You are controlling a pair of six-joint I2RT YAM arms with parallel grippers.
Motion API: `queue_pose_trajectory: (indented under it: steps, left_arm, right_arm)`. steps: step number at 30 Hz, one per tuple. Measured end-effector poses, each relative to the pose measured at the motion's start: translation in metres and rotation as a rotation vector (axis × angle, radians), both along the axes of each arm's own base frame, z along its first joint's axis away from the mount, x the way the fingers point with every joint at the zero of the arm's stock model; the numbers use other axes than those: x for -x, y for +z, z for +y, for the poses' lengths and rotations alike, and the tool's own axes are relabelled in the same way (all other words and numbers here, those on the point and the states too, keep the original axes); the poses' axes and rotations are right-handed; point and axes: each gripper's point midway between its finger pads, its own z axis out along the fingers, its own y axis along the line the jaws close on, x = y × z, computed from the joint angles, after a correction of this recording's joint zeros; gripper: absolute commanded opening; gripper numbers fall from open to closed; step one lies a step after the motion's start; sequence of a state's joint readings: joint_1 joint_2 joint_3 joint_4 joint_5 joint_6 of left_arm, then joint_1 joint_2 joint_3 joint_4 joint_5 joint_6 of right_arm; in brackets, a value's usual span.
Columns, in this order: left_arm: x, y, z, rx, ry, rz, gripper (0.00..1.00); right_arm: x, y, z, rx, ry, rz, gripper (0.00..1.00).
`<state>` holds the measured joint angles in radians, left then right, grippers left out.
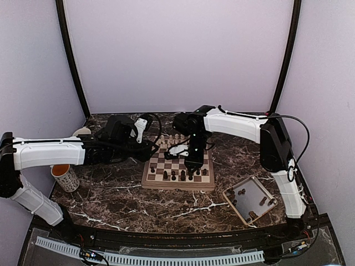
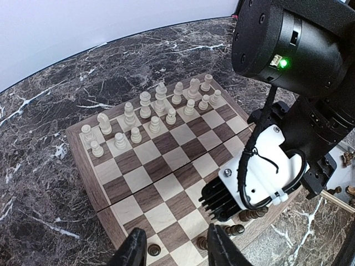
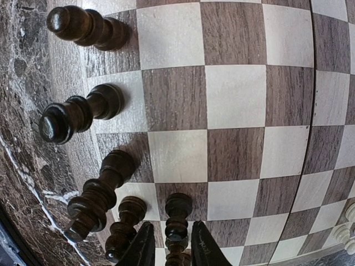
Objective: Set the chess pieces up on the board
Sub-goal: Place the pawn at c7, then pick up the pawn from the storage box.
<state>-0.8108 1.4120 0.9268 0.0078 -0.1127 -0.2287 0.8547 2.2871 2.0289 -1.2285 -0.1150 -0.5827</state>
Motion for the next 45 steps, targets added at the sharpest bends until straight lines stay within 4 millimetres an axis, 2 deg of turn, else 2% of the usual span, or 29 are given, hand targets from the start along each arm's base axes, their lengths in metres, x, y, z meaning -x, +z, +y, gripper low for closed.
queue_pose_trajectory:
  steps: [5, 7, 11, 15, 18, 20, 22, 23, 24, 25, 29, 37, 45]
  left_arm:
    - [0.0, 0.0, 0.0, -0.001, 0.0, 0.001, 0.4]
    - [0.0, -0.001, 0.0, -0.002, 0.0, 0.002, 0.4]
    - [0.001, 0.001, -0.002, 0.002, -0.012, 0.006, 0.4]
    - [0.002, 0.014, -0.012, 0.034, -0.053, -0.003, 0.4]
    - [0.002, 0.021, -0.019, 0.056, -0.08, -0.006, 0.4]
    - [0.001, 0.022, -0.023, 0.064, -0.092, -0.004, 0.4]
    - [0.002, 0.02, -0.027, 0.067, -0.106, 0.005, 0.4]
    - [0.003, 0.018, -0.028, 0.066, -0.111, 0.011, 0.4]
    - [0.004, 0.016, -0.03, 0.066, -0.118, 0.016, 0.4]
    - [0.004, 0.014, -0.031, 0.066, -0.123, 0.019, 0.39]
    - [0.007, 0.007, -0.039, 0.072, -0.157, 0.042, 0.39]
    - [0.013, 0.003, -0.051, 0.083, -0.202, 0.066, 0.39]
    - [0.014, -0.002, -0.053, 0.083, -0.199, 0.08, 0.39]
  right_arm:
    - [-0.004, 0.003, -0.003, -0.003, -0.005, -0.008, 0.28]
    - [-0.006, 0.01, -0.005, -0.018, -0.008, -0.015, 0.29]
    - [-0.012, 0.041, -0.019, -0.08, -0.041, -0.037, 0.29]
    - [-0.019, 0.082, -0.054, -0.161, -0.104, -0.09, 0.29]
    - [-0.018, 0.096, -0.087, -0.189, -0.154, -0.118, 0.27]
    - [-0.013, 0.093, -0.111, -0.186, -0.179, -0.119, 0.27]
    - [-0.001, 0.082, -0.135, -0.163, -0.187, -0.108, 0.27]
    - [0.008, 0.074, -0.146, -0.146, -0.184, -0.097, 0.27]
    - [0.02, 0.057, -0.155, -0.109, -0.169, -0.064, 0.27]
    - [0.029, 0.06, -0.163, -0.107, -0.162, -0.076, 0.26]
    - [0.057, 0.042, -0.186, -0.053, -0.112, -0.049, 0.26]
    - [0.079, 0.002, -0.208, 0.028, -0.051, -0.012, 0.3]
    - [0.081, -0.012, -0.21, 0.036, -0.012, -0.024, 0.31]
